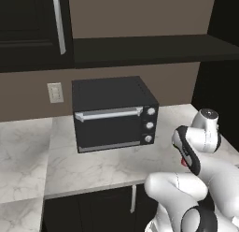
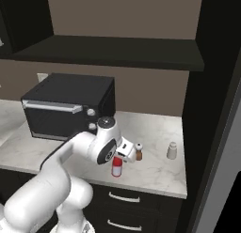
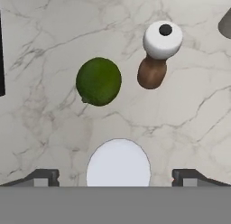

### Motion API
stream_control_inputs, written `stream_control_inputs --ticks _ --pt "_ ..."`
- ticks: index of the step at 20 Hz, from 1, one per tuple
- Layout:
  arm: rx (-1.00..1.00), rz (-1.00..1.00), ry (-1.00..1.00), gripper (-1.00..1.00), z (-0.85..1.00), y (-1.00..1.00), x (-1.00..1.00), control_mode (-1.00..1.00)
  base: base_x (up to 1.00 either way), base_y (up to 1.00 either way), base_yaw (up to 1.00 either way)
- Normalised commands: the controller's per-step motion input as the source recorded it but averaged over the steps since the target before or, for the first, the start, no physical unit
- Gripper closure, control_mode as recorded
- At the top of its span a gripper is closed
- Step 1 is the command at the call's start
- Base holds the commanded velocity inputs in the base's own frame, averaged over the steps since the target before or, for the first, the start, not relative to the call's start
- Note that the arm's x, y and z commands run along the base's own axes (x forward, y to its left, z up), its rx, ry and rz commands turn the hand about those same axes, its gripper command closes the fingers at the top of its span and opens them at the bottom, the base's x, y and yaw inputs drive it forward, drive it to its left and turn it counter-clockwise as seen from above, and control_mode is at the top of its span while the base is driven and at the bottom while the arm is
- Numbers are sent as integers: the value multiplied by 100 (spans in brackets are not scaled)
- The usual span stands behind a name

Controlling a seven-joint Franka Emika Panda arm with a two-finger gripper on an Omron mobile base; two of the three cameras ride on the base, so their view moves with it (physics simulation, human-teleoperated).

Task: There are various items on the counter. Only move the condiments/shakers into the cabinet.

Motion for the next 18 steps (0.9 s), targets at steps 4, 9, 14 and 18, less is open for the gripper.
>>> stream_control_inputs --ticks 4,9,14,18 --pt "0 0 0 100 -5 0 0 -100 0 0 0" --pt "0 0 -6 100 11 0 -13 -100 0 0 0" --pt "0 0 -24 100 85 9 -17 -100 0 0 0" --pt "-2 1 -26 100 100 36 -13 -100 0 0 0"
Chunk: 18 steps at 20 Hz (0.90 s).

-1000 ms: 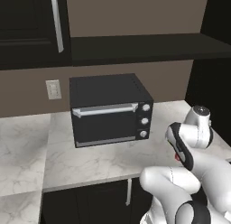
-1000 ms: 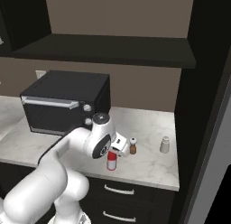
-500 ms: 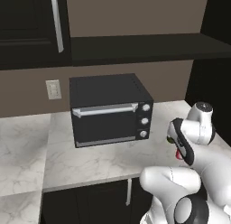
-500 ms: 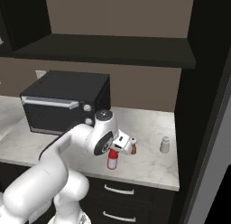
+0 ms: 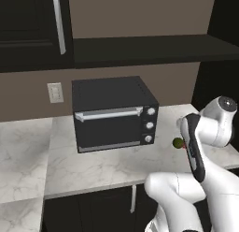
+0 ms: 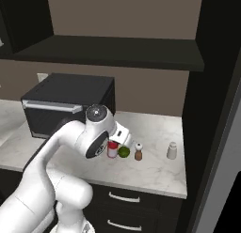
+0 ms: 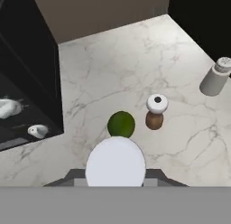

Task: There are various items on the counter. Only move the condiments/shakers into the cabinet.

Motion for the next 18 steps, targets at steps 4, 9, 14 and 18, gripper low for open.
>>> stream_control_inputs --ticks 4,9,14,18 --pt "-11 9 -22 100 100 64 -4 -100 0 0 0" --pt "-22 12 -15 100 100 74 -2 -100 0 0 0" --pt "-22 12 -13 100 100 69 -8 -100 0 0 0" --pt "-15 13 0 100 100 63 -19 -100 0 0 0"
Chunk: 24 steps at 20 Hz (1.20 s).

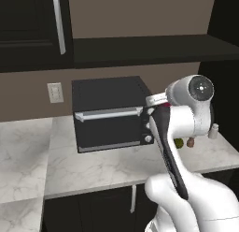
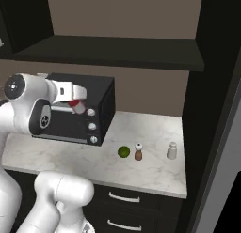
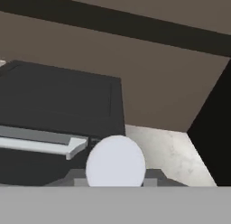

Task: There are various items on the counter. Only move the condiments/shakers into the cabinet.

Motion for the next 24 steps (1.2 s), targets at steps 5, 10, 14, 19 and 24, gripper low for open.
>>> stream_control_inputs --ticks 5,10,14,19,24 --pt "-10 17 22 100 100 64 -39 -100 0 0 0" --pt "-6 19 12 100 100 48 -19 -100 0 0 0" --pt "-5 9 -34 100 54 1 -11 -100 0 0 0" --pt "0 0 -24 100 10 -2 -5 -100 0 0 0" --pt "16 0 -14 100 12 -36 0 -100 0 0 0"
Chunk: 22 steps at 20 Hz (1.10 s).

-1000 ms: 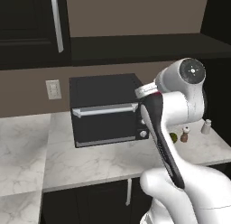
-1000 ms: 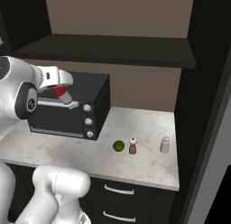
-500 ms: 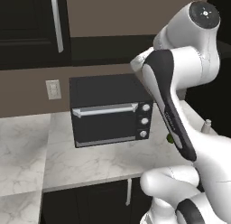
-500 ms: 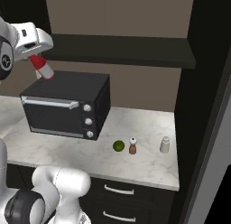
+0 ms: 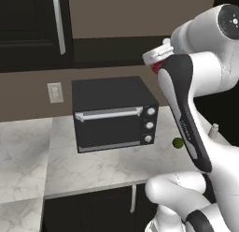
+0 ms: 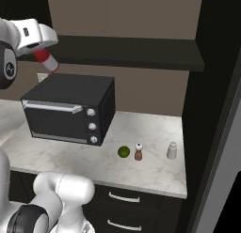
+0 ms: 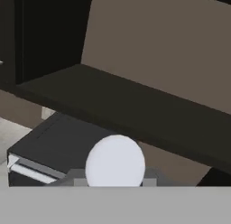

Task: There are various items on the counter. Only move the condiments/shakers into the cabinet.

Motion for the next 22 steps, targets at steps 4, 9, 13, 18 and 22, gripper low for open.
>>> stream_control_inputs --ticks 4,9,13,18,22 --pt "21 0 -4 100 26 -33 0 -100 0 0 0" --pt "11 -2 -2 100 45 -15 0 -100 0 0 0" --pt "3 -1 3 100 22 0 16 -100 0 0 0" --pt "0 0 2 100 -1 0 35 -100 0 0 0" --pt "0 0 1 100 -3 0 41 -100 0 0 0"
